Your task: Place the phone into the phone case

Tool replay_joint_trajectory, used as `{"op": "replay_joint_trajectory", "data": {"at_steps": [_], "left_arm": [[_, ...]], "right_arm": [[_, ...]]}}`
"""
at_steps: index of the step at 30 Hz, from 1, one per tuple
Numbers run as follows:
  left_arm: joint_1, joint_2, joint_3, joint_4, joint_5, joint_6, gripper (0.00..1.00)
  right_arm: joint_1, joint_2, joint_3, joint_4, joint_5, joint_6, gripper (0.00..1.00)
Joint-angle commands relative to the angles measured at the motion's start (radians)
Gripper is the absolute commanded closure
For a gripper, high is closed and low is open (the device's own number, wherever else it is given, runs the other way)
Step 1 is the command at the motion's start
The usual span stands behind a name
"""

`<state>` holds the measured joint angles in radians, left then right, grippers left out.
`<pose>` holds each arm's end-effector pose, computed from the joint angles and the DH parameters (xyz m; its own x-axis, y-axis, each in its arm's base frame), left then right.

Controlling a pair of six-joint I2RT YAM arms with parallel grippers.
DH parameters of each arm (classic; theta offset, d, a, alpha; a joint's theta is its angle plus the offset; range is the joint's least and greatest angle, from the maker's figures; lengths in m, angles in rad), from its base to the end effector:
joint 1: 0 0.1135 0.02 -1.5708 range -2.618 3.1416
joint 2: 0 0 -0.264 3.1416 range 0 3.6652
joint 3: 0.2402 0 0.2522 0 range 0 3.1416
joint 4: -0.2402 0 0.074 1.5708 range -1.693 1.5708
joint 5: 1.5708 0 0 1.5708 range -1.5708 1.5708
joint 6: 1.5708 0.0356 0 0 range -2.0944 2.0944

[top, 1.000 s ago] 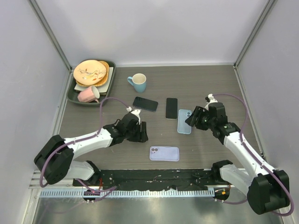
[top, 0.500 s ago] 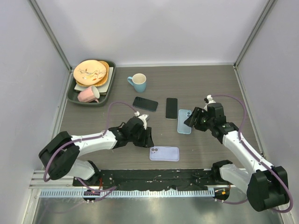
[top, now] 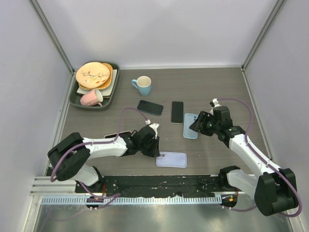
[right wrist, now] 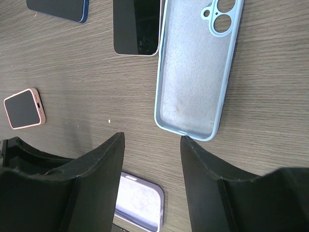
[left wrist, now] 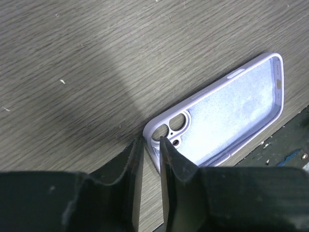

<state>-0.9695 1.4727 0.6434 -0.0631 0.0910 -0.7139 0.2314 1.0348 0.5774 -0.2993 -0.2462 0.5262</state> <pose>0.1515 -0.2266 0.1509 -0.8917 0.1472 -0.4280 0.3567 0.8106 -0.4644 0.2028 0.0567 0.2116 -0.7762 0.3176 -0.5447 -0.0059 0.8602 0.5099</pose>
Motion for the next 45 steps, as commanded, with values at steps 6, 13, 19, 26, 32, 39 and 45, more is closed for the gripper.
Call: {"op": "replay_joint_trajectory", "data": {"at_steps": [6,13,19,26,32,39,45], "left_arm": [[-0.041,0.058,0.068,-0.076,-0.117,0.027,1.0],[-0.041,0.054,0.114,-0.113,-0.165,0.025,1.0],[-0.04,0.067,0.179,-0.147,-0.208,0.053,1.0],[-0.017,0.096,0.252,-0.168,-0.234,0.073,1.0],[0.038,0.109,0.279,-0.178,-0.231,0.091,1.0],[0.139,0.095,0.254,-0.178,-0.212,0.097,1.0],[0.192,0.075,0.242,-0.201,-0.218,0.096,1.0]], "right_arm": [[-0.004,0.025,0.01,0.058,-0.025,0.012,0.45],[-0.004,0.031,0.009,0.066,-0.028,0.011,0.45],[-0.004,0.048,0.006,0.084,-0.041,0.014,0.45],[-0.004,0.054,0.004,0.089,-0.054,0.011,0.45],[-0.004,0.051,0.001,0.098,-0.065,0.009,0.45],[-0.004,0.064,-0.005,0.111,-0.071,0.011,0.45],[-0.004,0.068,-0.011,0.114,-0.07,0.008,0.45]]}}
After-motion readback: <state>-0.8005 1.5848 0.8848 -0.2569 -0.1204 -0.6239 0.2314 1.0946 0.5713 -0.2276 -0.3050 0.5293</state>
